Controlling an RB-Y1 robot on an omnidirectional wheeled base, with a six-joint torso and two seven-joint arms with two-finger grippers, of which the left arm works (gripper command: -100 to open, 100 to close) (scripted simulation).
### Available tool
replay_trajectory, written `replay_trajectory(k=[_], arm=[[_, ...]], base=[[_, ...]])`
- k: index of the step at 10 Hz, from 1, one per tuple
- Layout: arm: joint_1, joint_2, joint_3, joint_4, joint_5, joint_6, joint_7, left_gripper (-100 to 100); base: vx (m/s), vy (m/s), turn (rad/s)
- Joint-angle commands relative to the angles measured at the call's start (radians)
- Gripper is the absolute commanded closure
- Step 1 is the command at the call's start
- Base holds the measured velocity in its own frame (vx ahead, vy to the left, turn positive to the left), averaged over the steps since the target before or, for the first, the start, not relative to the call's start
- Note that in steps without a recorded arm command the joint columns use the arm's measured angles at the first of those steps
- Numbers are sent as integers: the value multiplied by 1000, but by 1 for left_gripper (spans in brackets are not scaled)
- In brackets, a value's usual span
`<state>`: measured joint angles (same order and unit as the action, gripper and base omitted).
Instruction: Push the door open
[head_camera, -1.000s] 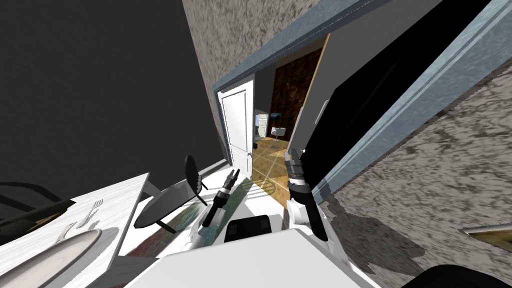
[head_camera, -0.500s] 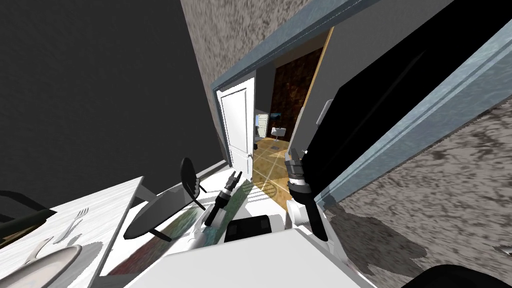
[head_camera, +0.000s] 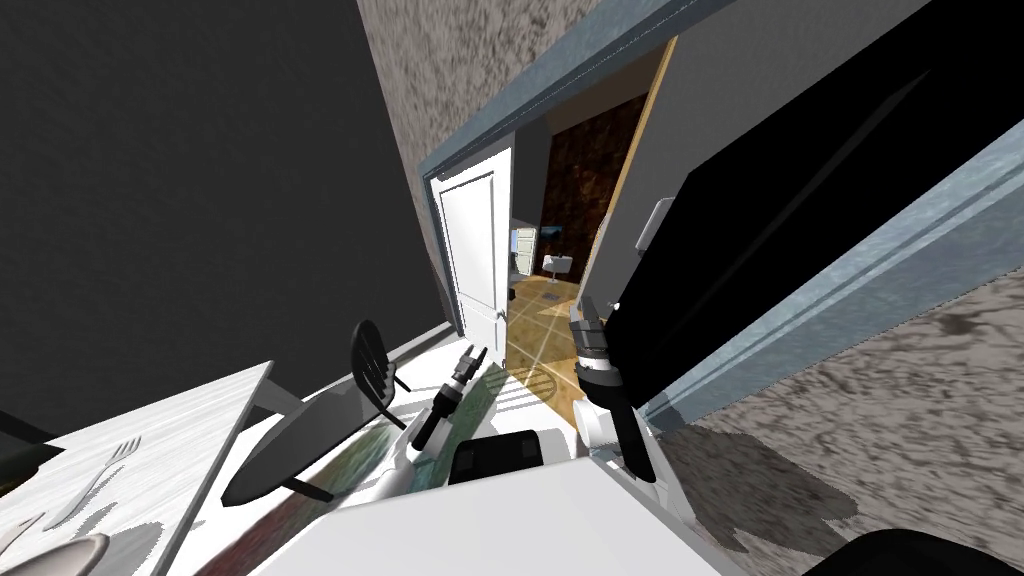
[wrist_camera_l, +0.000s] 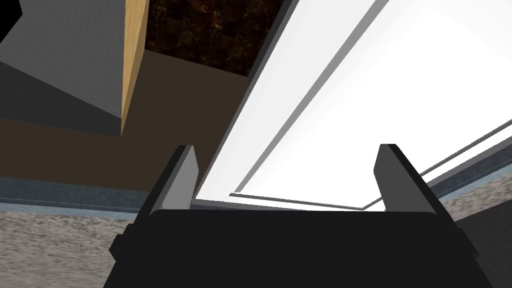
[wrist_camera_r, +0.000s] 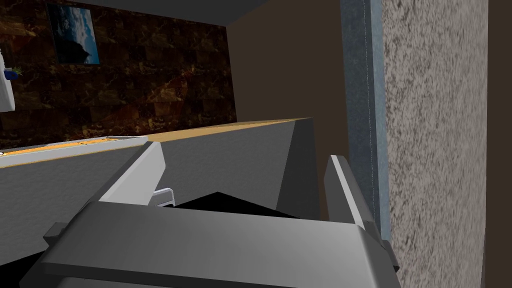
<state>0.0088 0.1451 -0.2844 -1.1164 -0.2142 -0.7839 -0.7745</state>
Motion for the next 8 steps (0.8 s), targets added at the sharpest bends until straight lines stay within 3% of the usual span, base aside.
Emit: replay_trajectory(k=[1,8], arm=[[-20,4,-13,50,-12,-15,-42,-100],[-94,13,-45,226,-43,-72,-157,-100]], base=[[143,24,-15],[119,29,-9]])
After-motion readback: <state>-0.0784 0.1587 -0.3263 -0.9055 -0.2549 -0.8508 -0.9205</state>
